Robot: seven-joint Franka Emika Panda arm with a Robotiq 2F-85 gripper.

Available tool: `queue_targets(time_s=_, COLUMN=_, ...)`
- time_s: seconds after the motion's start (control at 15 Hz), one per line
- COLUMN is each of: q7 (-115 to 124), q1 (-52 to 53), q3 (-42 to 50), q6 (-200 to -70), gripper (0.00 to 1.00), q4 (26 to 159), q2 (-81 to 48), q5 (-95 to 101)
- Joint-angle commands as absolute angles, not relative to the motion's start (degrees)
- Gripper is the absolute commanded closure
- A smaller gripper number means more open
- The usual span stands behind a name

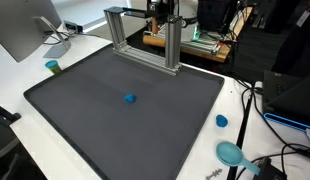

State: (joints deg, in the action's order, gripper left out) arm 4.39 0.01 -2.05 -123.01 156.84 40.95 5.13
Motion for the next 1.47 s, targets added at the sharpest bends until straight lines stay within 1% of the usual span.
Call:
queue_targets(time_s=0.0, q7=2.9, q1=0.42, q3=-0.55, q6=-122.37, gripper=0.67, q4=157.34, q2=38.98, q5=2.84)
queue_targets(time_s=0.07, q7=2.76, q1=0.46, q3=-0.49, q6=-122.25, gripper=0.69, q4=157.15, q2=38.82, q5=2.72)
queue_targets(time_s=0.13, q7=2.48, q1=0.64, q3=-0.34, q6=-122.02, gripper=0.69, q4=156.89, q2=38.86, q5=2.38)
queue_targets(time_s=0.27, q7=0.99, q1=0.93, q3=1.03, q6=-120.93, gripper=0.51, q4=155.84, q2=39.15, q5=1.14)
queue_targets(time_s=0.33, q7=0.45, q1=0.7, q3=1.54, q6=-120.48, gripper=0.3, q4=155.32, q2=39.46, q5=0.88)
queue_targets(time_s=0.47, q7=-0.69, q1=0.31, q3=2.64, q6=-118.74, gripper=0.19, q4=154.08, q2=39.17, q5=-0.1)
queue_targets(time_s=0.53, q7=-0.86, q1=0.27, q3=3.14, q6=-118.23, gripper=0.23, q4=153.79, q2=38.86, q5=-0.73)
queue_targets(time_s=0.6, q7=-0.99, q1=0.24, q3=3.64, q6=-117.89, gripper=0.2, q4=153.56, q2=38.46, q5=-1.48)
queue_targets(time_s=0.73, q7=-1.45, q1=0.17, q3=4.04, q6=-117.54, gripper=0.22, q4=153.26, q2=37.93, q5=-2.37)
queue_targets(time_s=0.87, q7=-1.9, q1=0.25, q3=4.07, q6=-117.62, gripper=0.3, q4=153.26, q2=37.7, q5=-2.67)
queue_targets(time_s=0.93, q7=-1.79, q1=0.26, q3=3.94, q6=-117.73, gripper=0.38, q4=153.35, q2=37.6, q5=-2.68)
queue_targets(time_s=1.0, q7=-1.44, q1=0.19, q3=3.54, q6=-118.06, gripper=0.53, q4=153.58, q2=37.7, q5=-2.44)
queue_targets(time_s=1.07, q7=-1.2, q1=0.15, q3=3.23, q6=-118.05, gripper=0.59, q4=153.68, q2=37.78, q5=-2.2)
queue_targets(time_s=1.13, q7=-0.2, q1=-0.32, q3=2.21, q6=-118.69, gripper=0.68, q4=153.94, q2=38.26, q5=-1.04)
queue_targets(time_s=1.27, q7=1.06, q1=-0.64, q3=0.43, q6=-118.9, gripper=0.78, q4=153.9, q2=39.0, q5=0.57)
queue_targets(time_s=1.4, q7=2.14, q1=-1.07, q3=-1.07, q6=-118.76, gripper=0.78, q4=153.78, q2=39.34, q5=2.12)
